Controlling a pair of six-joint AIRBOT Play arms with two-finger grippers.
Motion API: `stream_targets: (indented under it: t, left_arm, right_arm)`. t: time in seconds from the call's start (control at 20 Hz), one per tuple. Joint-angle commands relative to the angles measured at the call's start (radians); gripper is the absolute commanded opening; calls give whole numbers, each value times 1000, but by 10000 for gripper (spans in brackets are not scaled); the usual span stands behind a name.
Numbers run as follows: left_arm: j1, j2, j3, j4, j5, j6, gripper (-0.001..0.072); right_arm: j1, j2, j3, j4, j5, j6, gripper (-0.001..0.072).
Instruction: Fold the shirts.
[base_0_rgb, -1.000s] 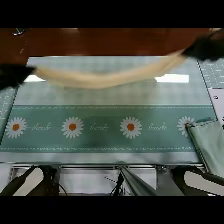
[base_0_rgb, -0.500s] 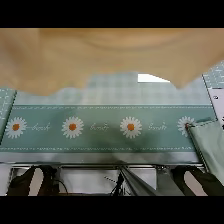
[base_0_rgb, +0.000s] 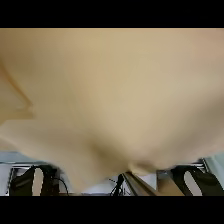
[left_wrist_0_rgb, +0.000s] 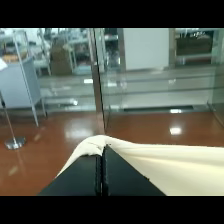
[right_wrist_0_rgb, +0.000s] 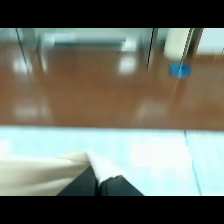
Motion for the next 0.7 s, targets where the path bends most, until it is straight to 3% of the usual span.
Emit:
stream_targets:
  t: [0.0, 0.15, 0.3, 0.45, 0.65]
  left_arm:
    - [0, 3, -240, -63, -6, -25, 18]
    - [0, -51, -520, -231, 32, 13, 18]
    - [-13, -199, -671, -304, 142, 49, 18]
    - [-102, -417, -647, -304, 245, 49, 18]
    - [-233, -734, -533, -304, 376, 46, 18]
  right_arm:
    - [5, 12, -229, 23, -33, 8, 21]
    - [5, -26, -478, 135, -195, -25, 21]
    - [5, -193, -605, 228, -315, -111, 21]
    - [5, -438, -603, 322, -431, -188, 21]
    - [5, -764, -433, 399, -520, -190, 21]
